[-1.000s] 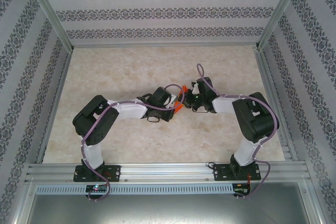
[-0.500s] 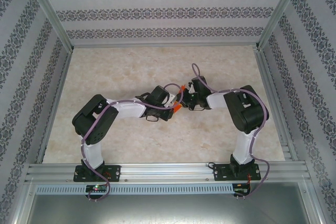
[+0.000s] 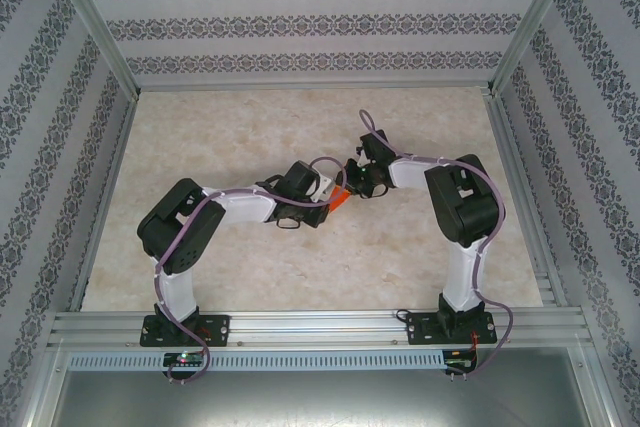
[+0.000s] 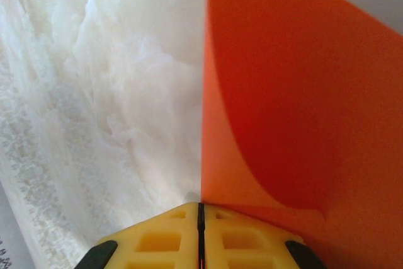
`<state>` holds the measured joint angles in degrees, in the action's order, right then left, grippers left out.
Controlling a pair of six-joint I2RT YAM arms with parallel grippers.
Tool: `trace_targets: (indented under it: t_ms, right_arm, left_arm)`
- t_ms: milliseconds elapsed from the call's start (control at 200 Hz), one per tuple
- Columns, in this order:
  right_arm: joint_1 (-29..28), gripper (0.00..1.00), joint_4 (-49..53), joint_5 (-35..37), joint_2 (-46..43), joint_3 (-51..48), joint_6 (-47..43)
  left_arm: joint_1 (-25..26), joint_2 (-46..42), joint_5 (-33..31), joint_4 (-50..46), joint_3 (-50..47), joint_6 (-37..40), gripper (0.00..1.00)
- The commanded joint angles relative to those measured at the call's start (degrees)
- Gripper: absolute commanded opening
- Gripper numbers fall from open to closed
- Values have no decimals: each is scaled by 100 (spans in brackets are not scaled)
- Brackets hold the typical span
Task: Fold a paper plane with a square sheet of paper (pick it up from the middle)
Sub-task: Fold the wing for the fifth time at the center of the table.
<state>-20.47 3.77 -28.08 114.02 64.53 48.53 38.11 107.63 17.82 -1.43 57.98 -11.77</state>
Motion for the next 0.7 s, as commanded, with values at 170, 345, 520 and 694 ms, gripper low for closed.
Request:
trace_targets:
  t_ms: [170, 345, 520, 694]
  right_arm:
    - [570, 9, 417, 795, 552, 615, -318]
    - [764, 9, 561, 670, 799, 1011, -331]
    - [922, 9, 789, 632, 997, 1450, -384]
    - [1101, 9, 947, 630, 1216, 1758, -455]
  left_arm:
    - [-137, 442, -35, -1377, -569, 148, 3]
    - [-172, 392, 68, -1412, -607, 226, 2]
    - [-189, 458, 190, -1441, -520, 246, 2]
    - [-216, 437, 213, -1475, -507, 241, 2]
